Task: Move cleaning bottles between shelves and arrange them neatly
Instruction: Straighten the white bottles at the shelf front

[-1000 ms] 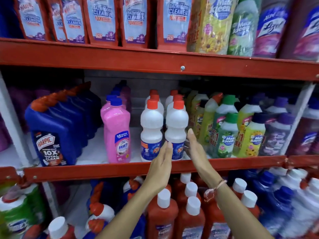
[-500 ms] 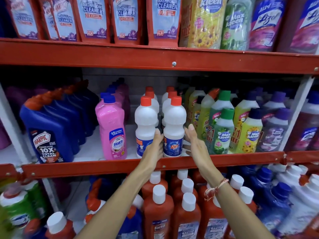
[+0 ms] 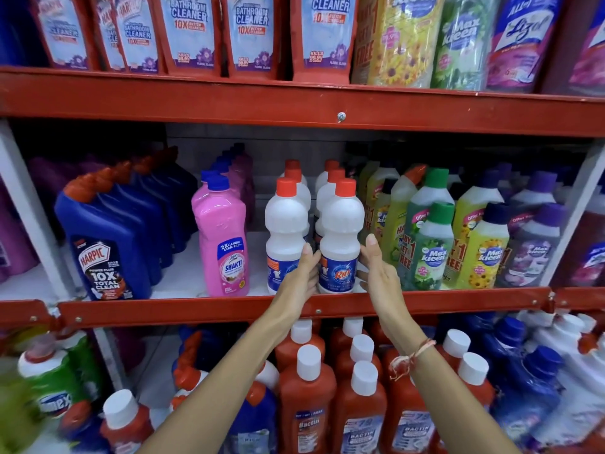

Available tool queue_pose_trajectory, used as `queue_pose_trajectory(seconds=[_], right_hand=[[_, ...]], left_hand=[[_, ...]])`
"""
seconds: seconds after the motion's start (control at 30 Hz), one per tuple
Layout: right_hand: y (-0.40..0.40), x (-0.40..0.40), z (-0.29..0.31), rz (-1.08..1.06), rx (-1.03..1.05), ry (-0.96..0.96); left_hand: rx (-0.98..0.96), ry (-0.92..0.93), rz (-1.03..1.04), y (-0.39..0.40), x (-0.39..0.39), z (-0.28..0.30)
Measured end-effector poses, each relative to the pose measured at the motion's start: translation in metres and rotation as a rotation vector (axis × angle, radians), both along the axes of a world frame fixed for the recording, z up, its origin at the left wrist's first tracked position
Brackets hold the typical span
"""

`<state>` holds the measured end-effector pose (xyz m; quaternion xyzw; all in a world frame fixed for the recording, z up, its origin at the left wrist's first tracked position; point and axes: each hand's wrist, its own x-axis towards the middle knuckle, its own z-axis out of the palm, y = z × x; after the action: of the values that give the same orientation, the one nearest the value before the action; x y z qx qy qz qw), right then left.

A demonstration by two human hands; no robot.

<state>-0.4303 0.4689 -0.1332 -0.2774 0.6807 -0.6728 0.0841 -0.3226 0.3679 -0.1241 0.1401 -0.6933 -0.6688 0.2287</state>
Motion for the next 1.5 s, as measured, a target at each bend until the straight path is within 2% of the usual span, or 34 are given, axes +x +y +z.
queue_pose_trajectory(seconds=[0.1,0.17,0.23,0.33,0.4,0.5,0.7,0.97,1.33,1.43,1.5], right_hand=[[-0.005,0.014,-0.005,-0.195,-0.168,0.027],[-0.008,0.025,-0.006,-0.334,-0.331,0.141],[-0.013,0.034,-0.003,-0.268,-0.403,0.234],[-0.03,0.048,0.005,0.038,-0.307,0.23],[-0.044,0.054,0.004,0.188,-0.185,0.169],[-0.058,0.056,-0.002,0.293,-0.052,0.066],[-0.053,0.055,-0.001,0.302,-0.052,-0.043],[-0.043,0.055,-0.006,0.26,-0.013,0.021],[-0.038,0.044,-0.004,0.248,0.039,-0.013],[-0.034,0.047,-0.003,0.228,0.071,0.046],[-0.033,0.053,-0.003,0.104,0.119,0.176]], left_hand=[[-0.066,0.015,0.029,-0.007,0.017,-0.007],[-0.1,0.132,0.141,-0.014,0.029,-0.014],[-0.066,0.291,0.357,-0.025,0.041,-0.019],[-0.01,0.375,0.573,-0.039,0.05,-0.022],[-0.004,0.292,0.533,-0.043,0.049,-0.024],[-0.04,0.14,0.399,-0.039,0.046,-0.024],[-0.028,0.066,0.271,-0.042,0.04,-0.016],[0.011,0.058,0.145,-0.046,0.032,-0.011],[0.008,0.131,0.204,-0.049,0.031,-0.014],[-0.011,0.139,0.211,-0.047,0.032,-0.015],[-0.053,0.163,0.246,-0.046,0.036,-0.018]])
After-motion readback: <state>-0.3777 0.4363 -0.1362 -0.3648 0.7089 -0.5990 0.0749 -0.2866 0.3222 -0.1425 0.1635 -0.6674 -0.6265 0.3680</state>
